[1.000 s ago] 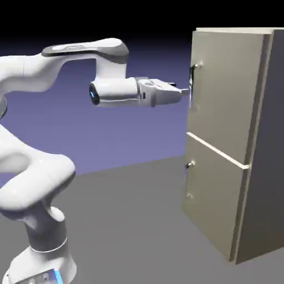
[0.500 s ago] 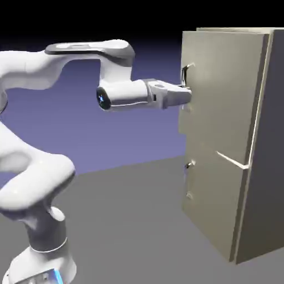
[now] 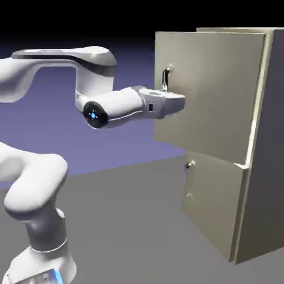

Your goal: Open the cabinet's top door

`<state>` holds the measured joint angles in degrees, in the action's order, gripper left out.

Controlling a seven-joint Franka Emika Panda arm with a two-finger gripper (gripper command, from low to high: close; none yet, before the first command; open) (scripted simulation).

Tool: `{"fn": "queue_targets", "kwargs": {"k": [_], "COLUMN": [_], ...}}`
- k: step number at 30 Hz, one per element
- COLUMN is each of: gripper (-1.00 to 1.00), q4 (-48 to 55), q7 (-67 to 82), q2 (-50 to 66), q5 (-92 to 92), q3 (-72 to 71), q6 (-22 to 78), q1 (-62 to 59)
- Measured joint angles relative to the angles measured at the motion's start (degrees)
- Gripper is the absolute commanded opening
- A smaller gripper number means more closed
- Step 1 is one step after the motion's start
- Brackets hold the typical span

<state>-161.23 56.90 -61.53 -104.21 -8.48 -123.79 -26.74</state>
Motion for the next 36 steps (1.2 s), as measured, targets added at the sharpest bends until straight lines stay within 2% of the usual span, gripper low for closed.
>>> {"fn": "queue_targets", "kwargs": {"k": [7, 13, 24, 36], "gripper": [-1.00, -1.00, -1.00, -1.00], "q4": [1.16, 6.98, 26.51, 48.50], "q7": [0.45, 2.76, 9.66, 20.75], "q2": [3.09, 10.89, 32.02, 56.94], "q5": [15.56, 27.88, 42.02, 44.51], "q3": [14.54, 26.94, 46.54, 59.85], "q6": [15.44, 29.96, 57.36, 84.85], "q1": [-0.56, 0.52, 9.50, 15.83]}}
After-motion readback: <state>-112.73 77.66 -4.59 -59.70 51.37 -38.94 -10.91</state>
